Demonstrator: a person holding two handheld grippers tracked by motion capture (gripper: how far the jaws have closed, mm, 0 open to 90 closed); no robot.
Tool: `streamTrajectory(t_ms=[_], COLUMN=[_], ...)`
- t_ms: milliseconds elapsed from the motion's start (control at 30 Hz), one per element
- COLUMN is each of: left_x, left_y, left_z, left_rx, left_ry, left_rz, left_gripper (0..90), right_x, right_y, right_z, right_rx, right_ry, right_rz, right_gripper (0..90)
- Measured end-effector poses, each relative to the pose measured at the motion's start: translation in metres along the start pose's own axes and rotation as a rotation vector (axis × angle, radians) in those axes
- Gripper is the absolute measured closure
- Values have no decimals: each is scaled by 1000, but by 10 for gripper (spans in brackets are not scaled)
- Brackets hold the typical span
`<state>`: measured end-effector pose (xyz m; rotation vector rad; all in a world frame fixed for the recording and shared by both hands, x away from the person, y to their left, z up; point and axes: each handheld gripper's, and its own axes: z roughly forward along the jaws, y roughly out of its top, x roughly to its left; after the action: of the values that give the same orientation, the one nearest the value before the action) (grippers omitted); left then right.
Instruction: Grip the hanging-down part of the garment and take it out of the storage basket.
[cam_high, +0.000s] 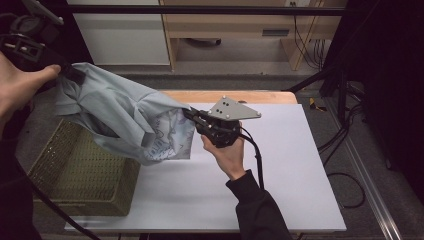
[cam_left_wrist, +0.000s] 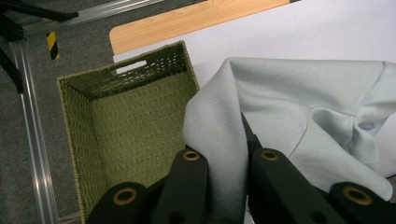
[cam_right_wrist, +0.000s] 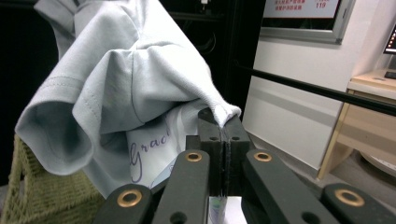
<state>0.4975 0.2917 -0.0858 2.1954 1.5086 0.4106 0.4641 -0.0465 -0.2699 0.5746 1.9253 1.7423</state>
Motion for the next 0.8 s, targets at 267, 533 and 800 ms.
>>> streamTrajectory(t_ms=[267, 533, 800], left_x=[-13, -20, -22], left_y=[4, 5, 7], left_z=[11, 25, 32], left_rx=[12, 43, 64], left_ry=[-15, -27, -20], left_rz=[26, 50, 52], left_gripper=[860, 860, 860], right_x=[1, 5, 14], right_y=[-25, -70, -95], right_z=[9, 24, 26], right_rx=[92, 164, 225], right_ry=[28, 45, 81], right_rz=[26, 103, 107], right_gripper=[893, 879, 564])
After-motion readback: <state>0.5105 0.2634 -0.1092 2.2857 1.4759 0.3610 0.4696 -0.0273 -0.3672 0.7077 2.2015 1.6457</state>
